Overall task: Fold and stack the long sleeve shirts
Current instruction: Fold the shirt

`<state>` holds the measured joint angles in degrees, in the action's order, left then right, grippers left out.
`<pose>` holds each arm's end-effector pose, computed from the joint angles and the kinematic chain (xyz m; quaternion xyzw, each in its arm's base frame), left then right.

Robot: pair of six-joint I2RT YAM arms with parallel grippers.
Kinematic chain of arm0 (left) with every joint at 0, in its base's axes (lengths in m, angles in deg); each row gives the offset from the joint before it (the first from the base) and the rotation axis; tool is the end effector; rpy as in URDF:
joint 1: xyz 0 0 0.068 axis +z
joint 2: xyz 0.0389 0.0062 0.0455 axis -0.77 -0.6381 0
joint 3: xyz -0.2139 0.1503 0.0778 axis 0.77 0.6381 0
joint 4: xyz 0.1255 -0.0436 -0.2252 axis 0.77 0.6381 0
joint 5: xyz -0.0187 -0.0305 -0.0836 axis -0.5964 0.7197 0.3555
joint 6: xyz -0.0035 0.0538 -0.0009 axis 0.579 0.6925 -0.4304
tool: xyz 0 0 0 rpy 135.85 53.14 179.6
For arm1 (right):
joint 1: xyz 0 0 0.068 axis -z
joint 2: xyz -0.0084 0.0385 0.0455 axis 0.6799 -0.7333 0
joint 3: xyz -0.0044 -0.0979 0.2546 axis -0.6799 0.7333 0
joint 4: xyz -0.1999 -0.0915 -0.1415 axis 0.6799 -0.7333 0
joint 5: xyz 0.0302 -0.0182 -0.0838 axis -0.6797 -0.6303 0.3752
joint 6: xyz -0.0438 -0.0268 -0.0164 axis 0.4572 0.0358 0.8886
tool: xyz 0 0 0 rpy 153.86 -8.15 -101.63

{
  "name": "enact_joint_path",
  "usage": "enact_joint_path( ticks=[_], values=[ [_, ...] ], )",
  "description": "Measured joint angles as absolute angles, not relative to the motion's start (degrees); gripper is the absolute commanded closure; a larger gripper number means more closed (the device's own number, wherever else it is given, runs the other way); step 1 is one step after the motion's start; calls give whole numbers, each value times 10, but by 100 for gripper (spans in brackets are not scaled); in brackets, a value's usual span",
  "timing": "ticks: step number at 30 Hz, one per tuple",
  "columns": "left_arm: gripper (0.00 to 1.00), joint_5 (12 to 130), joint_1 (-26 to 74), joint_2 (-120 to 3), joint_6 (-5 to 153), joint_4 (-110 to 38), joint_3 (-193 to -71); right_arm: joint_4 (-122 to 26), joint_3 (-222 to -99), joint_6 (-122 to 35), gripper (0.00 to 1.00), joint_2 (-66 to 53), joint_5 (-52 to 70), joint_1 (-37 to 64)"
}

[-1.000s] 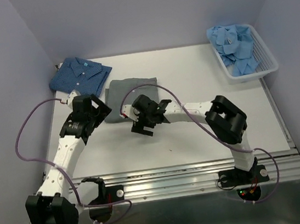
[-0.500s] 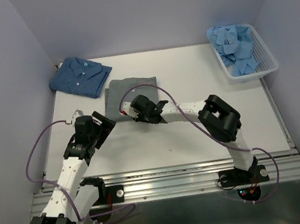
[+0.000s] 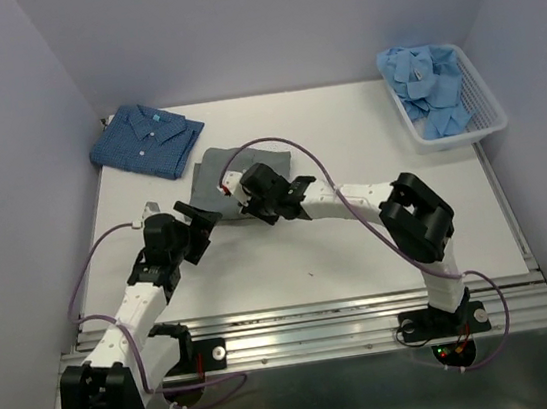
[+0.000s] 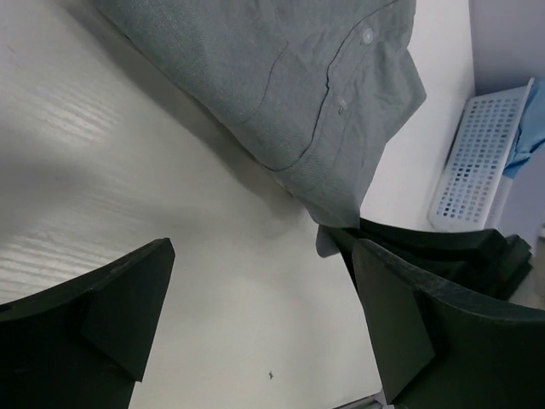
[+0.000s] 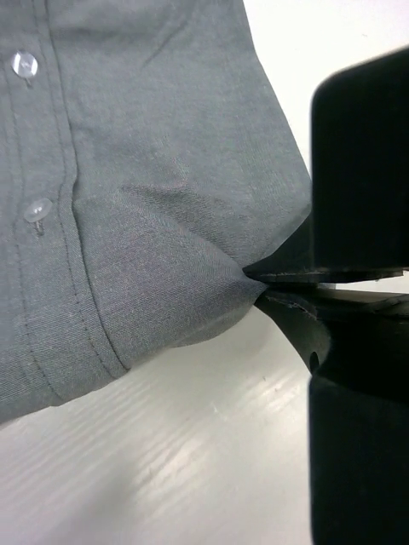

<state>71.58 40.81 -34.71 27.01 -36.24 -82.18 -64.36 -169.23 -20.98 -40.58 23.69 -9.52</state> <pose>0.1934 -0.0380 0.2028 -0.3160 0.7908 -0.3468 0.3932 0.2765 0.3513 0.1967 -0.5037 0.7832 0.0572 0.3599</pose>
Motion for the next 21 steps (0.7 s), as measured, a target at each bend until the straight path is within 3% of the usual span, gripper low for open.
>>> enact_joint_path(
  ticks=[13, 21],
  values=[
    [1, 757, 408, -509, 209, -517, -800, -688, -1692, -273, 97, -350, 147, -95],
    [1, 761, 403, -523, 172, -584, -798, -709, -1692, -281, 97, -350, 121, -106]
  ],
)
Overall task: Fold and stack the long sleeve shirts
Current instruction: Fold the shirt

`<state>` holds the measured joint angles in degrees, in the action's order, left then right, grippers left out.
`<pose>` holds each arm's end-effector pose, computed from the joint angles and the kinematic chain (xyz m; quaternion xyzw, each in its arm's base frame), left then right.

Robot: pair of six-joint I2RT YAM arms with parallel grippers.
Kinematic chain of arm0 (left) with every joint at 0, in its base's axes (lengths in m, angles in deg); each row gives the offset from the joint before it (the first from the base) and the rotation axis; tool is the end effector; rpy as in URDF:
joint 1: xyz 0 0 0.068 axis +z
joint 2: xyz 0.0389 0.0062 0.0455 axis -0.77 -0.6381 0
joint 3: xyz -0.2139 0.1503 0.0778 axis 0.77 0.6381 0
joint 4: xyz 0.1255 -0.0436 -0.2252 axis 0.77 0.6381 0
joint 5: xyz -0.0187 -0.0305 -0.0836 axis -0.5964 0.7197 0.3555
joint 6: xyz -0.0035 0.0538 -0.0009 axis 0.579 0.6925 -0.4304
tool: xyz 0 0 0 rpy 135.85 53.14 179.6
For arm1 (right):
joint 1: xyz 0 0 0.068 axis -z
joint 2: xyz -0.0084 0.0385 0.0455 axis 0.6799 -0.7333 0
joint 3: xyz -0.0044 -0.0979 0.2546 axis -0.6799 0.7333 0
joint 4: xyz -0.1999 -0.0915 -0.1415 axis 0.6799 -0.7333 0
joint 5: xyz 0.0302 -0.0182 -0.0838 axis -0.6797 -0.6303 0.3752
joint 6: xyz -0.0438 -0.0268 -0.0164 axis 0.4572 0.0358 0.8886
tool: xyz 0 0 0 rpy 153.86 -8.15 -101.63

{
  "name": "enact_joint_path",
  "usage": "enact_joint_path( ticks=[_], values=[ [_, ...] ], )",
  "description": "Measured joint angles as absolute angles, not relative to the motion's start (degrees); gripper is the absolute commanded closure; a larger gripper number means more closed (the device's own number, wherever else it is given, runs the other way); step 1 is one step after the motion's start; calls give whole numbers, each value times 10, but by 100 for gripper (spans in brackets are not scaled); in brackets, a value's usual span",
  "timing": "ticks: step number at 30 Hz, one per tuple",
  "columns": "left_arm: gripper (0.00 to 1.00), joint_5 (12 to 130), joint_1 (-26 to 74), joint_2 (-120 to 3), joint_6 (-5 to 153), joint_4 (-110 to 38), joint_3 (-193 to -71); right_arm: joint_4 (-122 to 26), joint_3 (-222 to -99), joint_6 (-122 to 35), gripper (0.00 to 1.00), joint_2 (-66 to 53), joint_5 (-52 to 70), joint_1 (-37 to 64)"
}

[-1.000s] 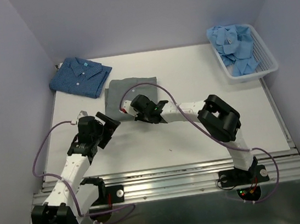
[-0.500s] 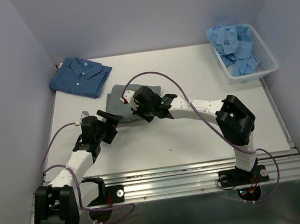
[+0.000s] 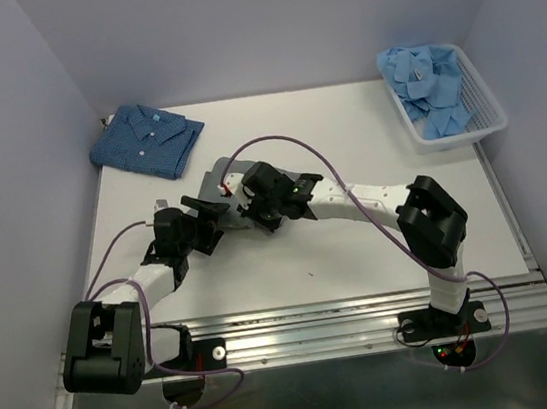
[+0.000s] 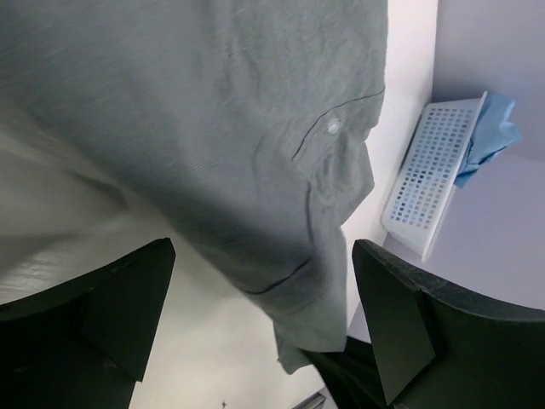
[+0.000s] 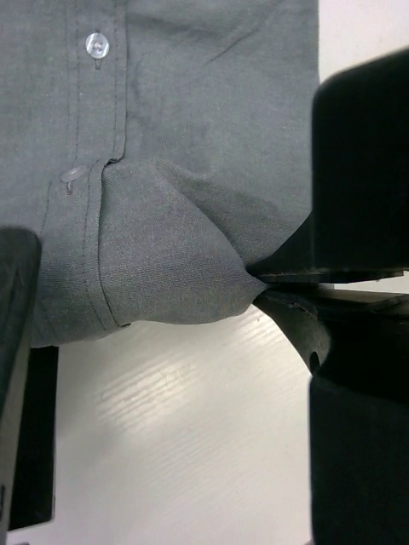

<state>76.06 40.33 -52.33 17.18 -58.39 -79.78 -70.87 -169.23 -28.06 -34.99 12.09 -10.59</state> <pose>0.2257 -0.0482 0.1674 -0.3537 0.7618 -0.4142 0.3508 0.2528 0.3456 0.2290 -0.4950 0.7933 0.1674 0.3125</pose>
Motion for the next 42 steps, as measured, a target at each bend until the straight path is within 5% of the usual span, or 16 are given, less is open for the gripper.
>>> enact_joint_path(
  ticks=[27, 30, 35, 36, 37, 40, 42],
  values=[
    [2, 766, 342, -647, 127, -679, -817, -724, -1712, -291, 98, -364, 81, -136],
    [15, 774, 336, -689, 128, -699, -843, -724, -1700, -289, 98, -360, 78, -142],
    [68, 789, 322, -740, 134, -723, -869, -725, -1682, -287, 98, -352, 78, -142],
    [93, 793, 320, -748, 135, -726, -873, -723, -1678, -287, 98, -349, 78, -142],
    [100, 798, 317, -753, 137, -728, -878, -721, -1674, -287, 98, -345, 79, -143],
    [100, 811, 313, -770, 145, -735, -890, -709, -1654, -288, 93, -332, 82, -142],
    [100, 819, 310, -775, 153, -736, -896, -697, -1637, -291, 67, -320, 87, -142]
  ],
)
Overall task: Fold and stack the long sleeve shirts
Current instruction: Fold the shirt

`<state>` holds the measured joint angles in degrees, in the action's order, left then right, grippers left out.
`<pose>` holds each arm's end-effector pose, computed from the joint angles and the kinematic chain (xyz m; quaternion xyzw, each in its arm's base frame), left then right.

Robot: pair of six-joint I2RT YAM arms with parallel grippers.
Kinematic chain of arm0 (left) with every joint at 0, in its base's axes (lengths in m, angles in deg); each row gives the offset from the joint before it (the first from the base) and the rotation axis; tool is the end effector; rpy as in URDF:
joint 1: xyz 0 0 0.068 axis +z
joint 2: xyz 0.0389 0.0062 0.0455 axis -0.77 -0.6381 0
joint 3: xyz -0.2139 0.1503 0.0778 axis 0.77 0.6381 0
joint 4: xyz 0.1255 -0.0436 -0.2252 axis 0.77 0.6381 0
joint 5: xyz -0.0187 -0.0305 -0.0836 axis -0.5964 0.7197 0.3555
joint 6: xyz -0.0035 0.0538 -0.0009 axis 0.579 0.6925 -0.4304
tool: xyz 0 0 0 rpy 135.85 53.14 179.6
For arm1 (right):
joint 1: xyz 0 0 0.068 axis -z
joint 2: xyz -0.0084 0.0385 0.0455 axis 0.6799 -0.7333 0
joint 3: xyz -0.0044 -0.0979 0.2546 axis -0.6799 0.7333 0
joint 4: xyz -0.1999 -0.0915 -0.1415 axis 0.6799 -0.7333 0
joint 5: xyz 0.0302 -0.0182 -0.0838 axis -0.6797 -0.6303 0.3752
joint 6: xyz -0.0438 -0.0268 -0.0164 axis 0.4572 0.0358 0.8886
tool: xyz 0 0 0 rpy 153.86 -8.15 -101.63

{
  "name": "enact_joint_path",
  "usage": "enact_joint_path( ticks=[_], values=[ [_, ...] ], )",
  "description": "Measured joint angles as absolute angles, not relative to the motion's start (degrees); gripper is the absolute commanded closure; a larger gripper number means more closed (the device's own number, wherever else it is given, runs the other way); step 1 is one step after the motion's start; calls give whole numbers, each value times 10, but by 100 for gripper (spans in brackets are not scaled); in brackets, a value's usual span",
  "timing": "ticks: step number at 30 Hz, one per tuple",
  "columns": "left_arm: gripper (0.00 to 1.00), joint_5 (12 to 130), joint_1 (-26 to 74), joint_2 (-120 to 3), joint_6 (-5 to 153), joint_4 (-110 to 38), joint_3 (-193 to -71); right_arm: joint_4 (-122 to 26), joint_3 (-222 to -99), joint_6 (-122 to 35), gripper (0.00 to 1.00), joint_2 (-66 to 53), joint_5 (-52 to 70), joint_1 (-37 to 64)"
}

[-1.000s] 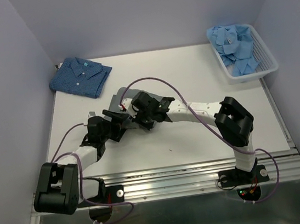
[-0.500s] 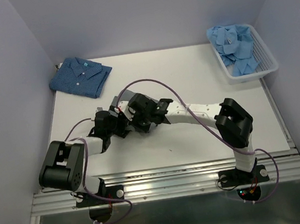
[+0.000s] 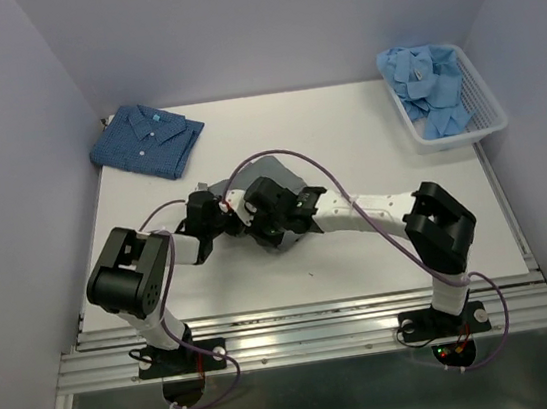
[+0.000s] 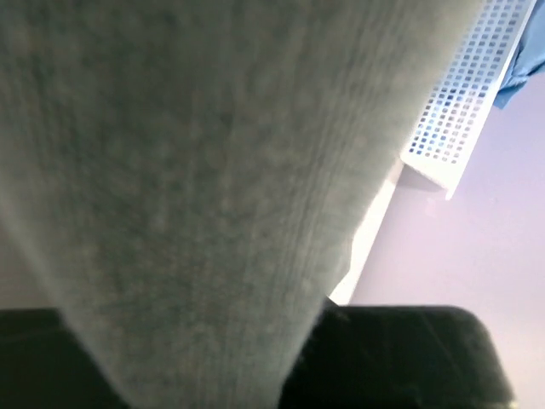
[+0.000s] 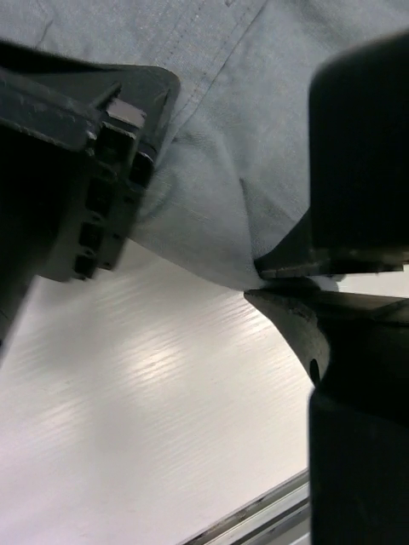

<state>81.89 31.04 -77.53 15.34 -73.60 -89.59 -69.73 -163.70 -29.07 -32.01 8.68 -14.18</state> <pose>0.2766 -0.1093 0.1343 -0.2769 0.7899 -0.4728 0.2752 0.2193 0.3470 0.2208 -0.5224 0.7791 0.2003 0.2829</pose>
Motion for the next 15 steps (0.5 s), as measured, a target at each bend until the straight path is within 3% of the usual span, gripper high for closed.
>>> enact_joint_path(
  ticks=[1, 2, 3, 4, 5, 15],
  values=[
    [100, 820, 309, -775, 165, -736, -898, -694, -1630, -293, 57, -315, 90, -142],
    [100, 819, 308, -774, 176, -736, -899, -694, -1622, -301, 57, -307, 95, -142],
    [100, 812, 309, -771, 191, -732, -901, -697, -1610, -305, 28, -293, 98, -142],
    [100, 808, 310, -767, 200, -728, -903, -700, -1605, -309, 28, -285, 101, -143],
    [100, 794, 311, -753, 229, -709, -908, -702, -1599, -316, 0, -273, 106, -143],
    [100, 645, 312, -600, 507, -504, -1076, -696, -1562, -369, 0, -91, 214, -143]
  ],
)
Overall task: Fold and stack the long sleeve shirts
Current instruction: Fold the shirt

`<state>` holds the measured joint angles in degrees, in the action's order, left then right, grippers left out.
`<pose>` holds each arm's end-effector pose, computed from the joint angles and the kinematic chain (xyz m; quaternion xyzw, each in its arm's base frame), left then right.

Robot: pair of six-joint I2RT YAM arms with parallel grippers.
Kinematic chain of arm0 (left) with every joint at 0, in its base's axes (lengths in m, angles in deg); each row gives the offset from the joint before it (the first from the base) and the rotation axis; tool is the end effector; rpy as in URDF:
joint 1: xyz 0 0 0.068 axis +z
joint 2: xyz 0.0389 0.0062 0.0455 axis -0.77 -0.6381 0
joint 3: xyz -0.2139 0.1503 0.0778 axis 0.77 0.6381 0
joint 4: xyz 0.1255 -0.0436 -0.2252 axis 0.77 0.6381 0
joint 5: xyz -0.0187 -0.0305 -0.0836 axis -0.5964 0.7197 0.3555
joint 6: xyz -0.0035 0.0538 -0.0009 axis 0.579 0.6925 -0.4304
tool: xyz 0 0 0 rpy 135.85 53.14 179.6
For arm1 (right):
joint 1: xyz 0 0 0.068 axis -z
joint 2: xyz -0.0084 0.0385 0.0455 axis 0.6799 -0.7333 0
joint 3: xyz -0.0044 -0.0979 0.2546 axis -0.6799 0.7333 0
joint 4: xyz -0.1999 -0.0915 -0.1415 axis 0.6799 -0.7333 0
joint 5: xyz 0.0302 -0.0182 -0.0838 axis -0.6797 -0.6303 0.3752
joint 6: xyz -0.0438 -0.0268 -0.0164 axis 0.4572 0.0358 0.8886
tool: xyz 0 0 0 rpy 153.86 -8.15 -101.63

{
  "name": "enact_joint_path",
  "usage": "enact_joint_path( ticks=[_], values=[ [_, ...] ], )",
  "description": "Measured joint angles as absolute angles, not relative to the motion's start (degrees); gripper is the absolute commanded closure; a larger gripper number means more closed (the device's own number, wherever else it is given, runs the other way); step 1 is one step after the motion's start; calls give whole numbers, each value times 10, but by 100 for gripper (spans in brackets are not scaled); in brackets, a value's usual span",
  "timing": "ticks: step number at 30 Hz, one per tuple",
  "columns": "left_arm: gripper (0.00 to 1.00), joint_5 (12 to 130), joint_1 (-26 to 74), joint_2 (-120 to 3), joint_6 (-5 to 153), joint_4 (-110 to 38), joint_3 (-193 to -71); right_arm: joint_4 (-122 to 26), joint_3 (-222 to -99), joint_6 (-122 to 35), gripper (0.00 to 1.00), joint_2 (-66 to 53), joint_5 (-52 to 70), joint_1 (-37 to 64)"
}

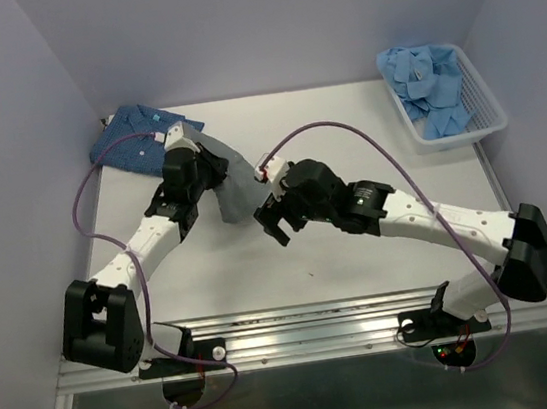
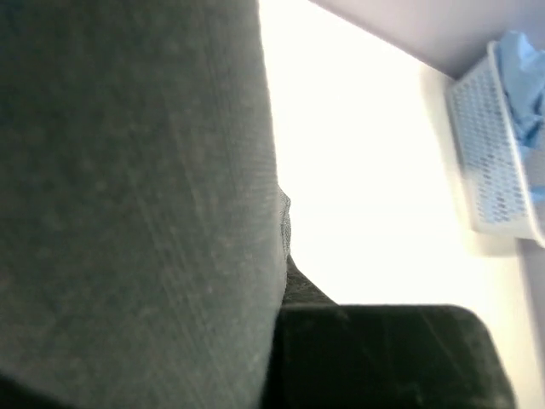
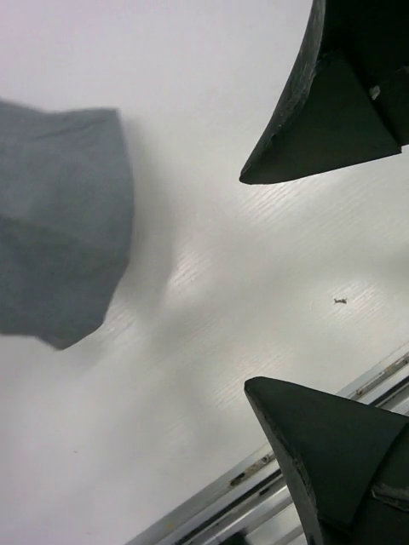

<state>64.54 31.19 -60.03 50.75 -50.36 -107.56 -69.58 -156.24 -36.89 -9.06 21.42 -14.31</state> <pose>0.2936 -0.1032 0.2781 -0.0964 0.7763 -0.2948 0.5488 0.1835 0.2787 0.3198 -0.4052 0.7858 0.1896 0.4270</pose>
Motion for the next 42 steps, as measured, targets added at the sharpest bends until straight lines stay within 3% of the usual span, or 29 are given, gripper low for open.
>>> enact_joint_path(
  ticks=[9, 17, 25, 30, 31, 33, 34, 42],
  values=[
    [100, 479, 275, -617, 837, -345, -1243, -695, -1495, -375, 0, 2, 368, -143],
    [100, 249, 103, -828, 1085, -274, -1439, -699, -1478, -357, 0, 45, 455, -143],
    [100, 79, 7, -1192, 1125, -171, -1591, -698, -1476, -347, 0, 79, 512, -143],
    [100, 64, -19, -1225, 1092, -119, -1639, -712, -1466, -338, 0, 101, 530, -143],
    [83, 69, -21, -1219, 1085, -112, -1644, -712, -1466, -339, 0, 108, 532, -143],
    [36, 81, -24, -1213, 1058, -87, -1667, -709, -1466, -338, 0, 122, 535, -144],
    [2, 89, -27, -1210, 1043, -81, -1674, -708, -1466, -339, 0, 129, 535, -145],
    [1, 121, -38, -1193, 946, -21, -1686, -709, -1466, -339, 0, 147, 532, -152]
  ],
)
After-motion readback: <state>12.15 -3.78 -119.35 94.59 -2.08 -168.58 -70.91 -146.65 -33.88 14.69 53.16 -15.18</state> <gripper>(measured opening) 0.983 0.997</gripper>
